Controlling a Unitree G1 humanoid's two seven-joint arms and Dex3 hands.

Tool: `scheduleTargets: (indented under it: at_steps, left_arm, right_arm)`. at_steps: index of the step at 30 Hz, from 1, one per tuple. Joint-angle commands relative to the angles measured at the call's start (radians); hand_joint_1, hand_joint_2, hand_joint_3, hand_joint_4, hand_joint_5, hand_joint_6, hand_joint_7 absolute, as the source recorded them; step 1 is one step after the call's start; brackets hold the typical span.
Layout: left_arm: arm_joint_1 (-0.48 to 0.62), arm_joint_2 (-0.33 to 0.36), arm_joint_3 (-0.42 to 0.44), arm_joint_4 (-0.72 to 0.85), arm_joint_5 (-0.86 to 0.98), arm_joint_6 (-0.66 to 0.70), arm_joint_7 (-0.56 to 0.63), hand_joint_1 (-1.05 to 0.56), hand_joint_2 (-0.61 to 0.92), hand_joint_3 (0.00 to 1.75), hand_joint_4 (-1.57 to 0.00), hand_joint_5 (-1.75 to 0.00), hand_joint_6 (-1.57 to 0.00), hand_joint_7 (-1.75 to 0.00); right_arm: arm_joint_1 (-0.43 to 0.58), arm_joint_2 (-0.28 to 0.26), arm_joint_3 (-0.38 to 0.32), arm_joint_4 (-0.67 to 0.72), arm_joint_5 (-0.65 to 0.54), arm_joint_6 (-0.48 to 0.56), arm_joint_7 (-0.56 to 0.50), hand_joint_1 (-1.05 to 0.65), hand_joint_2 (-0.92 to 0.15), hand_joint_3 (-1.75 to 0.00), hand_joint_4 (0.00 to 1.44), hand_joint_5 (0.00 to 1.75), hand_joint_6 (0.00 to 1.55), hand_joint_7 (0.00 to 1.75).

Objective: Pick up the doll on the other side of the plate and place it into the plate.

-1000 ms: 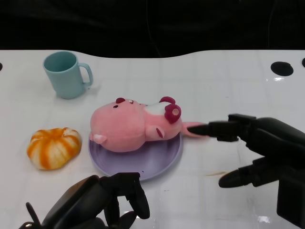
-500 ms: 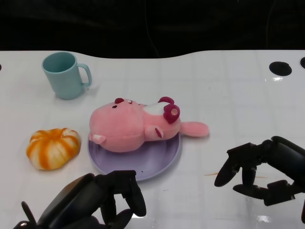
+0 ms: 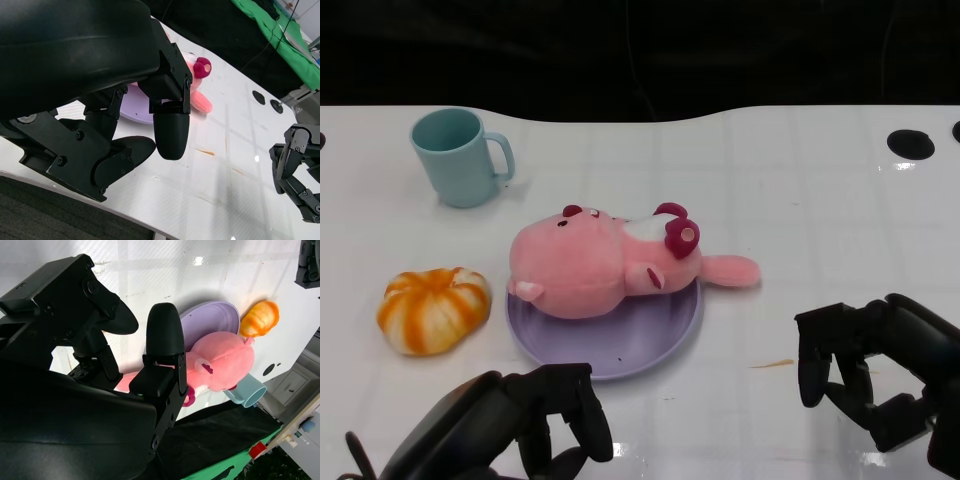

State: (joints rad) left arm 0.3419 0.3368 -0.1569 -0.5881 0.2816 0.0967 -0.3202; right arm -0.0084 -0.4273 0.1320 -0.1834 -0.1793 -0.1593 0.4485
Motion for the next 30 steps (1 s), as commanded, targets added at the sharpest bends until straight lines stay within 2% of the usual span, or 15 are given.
scheduleTargets:
  at_steps: [1, 3, 6, 11, 22, 30]
  left_arm:
    - [0.009, 0.018, 0.015, 0.008, -0.009, -0.013, -0.006, -0.2, 0.63, 0.99, -0.65, -1.71, -0.64, -1.37]
    - [0.009, 0.02, 0.018, 0.011, -0.015, -0.016, -0.006, -0.2, 0.64, 0.98, -0.64, -1.71, -0.64, -1.38]
    - [0.009, 0.02, 0.023, 0.019, -0.023, -0.025, -0.005, -0.19, 0.64, 0.98, -0.65, -1.72, -0.64, -1.38]
    - [0.009, 0.021, 0.029, 0.032, -0.027, -0.044, -0.001, -0.2, 0.64, 0.97, -0.65, -1.73, -0.64, -1.38]
    - [0.009, 0.022, 0.032, 0.016, -0.025, -0.034, -0.006, -0.19, 0.64, 0.97, -0.64, -1.74, -0.63, -1.37]
    - [0.008, 0.025, 0.038, 0.019, -0.032, -0.041, -0.007, -0.2, 0.65, 0.95, -0.65, -1.72, -0.65, -1.35]
  right_arm:
    - [-0.013, -0.012, 0.006, -0.008, -0.021, 0.023, 0.0, -0.01, -0.36, -1.36, 0.86, 1.75, 0.72, 1.57]
    - [-0.013, -0.015, 0.012, -0.016, -0.033, 0.032, 0.004, -0.02, -0.36, -1.35, 0.84, 1.75, 0.72, 1.57]
    - [-0.011, -0.016, 0.017, -0.014, -0.04, 0.018, 0.007, -0.04, -0.35, -1.34, 0.88, 1.75, 0.74, 1.56]
    - [-0.006, -0.015, 0.022, -0.017, -0.033, 0.013, 0.013, -0.07, -0.33, -1.36, 0.86, 1.75, 0.78, 1.47]
    - [-0.012, -0.018, 0.024, -0.016, -0.047, 0.012, 0.016, -0.06, -0.33, -1.34, 0.85, 1.75, 0.79, 1.44]
    - [-0.021, -0.026, 0.03, -0.037, -0.059, 0.054, 0.03, -0.07, -0.35, -1.34, 0.84, 1.75, 0.78, 1.44]
